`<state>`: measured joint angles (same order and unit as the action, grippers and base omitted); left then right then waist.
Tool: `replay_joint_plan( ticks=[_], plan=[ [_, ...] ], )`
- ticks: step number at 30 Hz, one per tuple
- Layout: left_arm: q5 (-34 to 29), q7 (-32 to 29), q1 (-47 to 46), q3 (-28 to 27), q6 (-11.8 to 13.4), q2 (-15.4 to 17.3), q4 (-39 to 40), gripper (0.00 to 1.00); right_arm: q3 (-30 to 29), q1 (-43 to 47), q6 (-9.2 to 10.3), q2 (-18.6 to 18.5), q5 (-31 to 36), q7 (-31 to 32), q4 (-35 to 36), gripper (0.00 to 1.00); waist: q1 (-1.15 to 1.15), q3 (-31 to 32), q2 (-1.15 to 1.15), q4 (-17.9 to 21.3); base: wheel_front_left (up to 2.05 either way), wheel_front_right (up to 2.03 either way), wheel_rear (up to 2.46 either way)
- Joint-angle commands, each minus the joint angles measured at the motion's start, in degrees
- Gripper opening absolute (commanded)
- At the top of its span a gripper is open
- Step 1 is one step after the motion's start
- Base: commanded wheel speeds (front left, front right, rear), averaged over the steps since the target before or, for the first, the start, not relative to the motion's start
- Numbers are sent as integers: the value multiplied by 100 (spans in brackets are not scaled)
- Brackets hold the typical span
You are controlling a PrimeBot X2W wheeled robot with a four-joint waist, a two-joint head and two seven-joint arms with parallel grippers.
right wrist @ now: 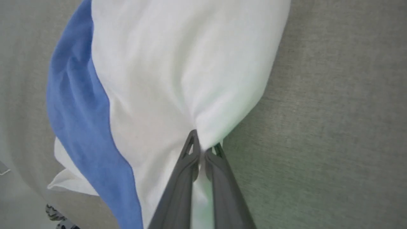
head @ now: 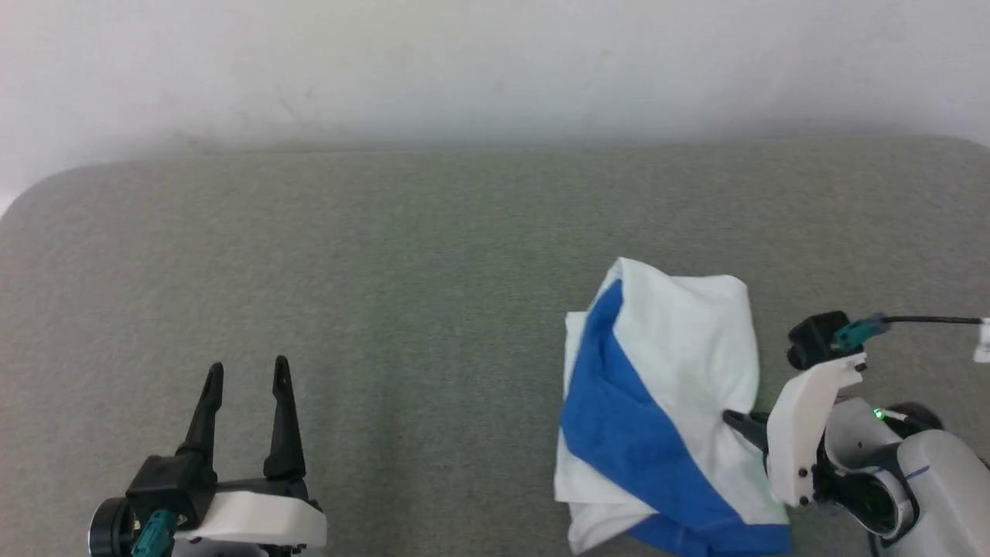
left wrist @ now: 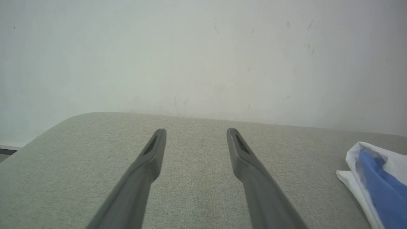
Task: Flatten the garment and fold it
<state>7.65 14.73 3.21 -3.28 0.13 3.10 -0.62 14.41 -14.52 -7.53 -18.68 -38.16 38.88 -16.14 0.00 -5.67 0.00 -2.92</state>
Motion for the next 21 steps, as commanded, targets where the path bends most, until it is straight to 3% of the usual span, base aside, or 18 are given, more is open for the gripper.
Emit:
replay_joint_plan(
  ticks=[1, 8, 16, 21],
  plan=[
    [6, 27, 33, -5, 4, 18, 4, 100, 197, -104, 4, -206, 255, -72, 78, 0, 0, 36, 0, 333, 0, 0, 0],
    [-13, 27, -87, 41, -74, 96, 141, 100, 1100, -521, 4, -1186, 1306, -150, 44, 0, 0, -229, 0, 1067, 0, 0, 0],
    [-23, -48, -666, 205, -214, 224, 425, 100, 1095, -1228, 4, -1753, 1883, -753, -900, 0, 0, -1358, 0, 1680, 0, 0, 0],
    [-101, -122, -1087, 305, -282, 360, 485, 100, 609, -1768, 4, -1686, 2215, -1527, -1948, 0, 0, -1995, 0, 1821, 0, 0, 0]
  ],
)
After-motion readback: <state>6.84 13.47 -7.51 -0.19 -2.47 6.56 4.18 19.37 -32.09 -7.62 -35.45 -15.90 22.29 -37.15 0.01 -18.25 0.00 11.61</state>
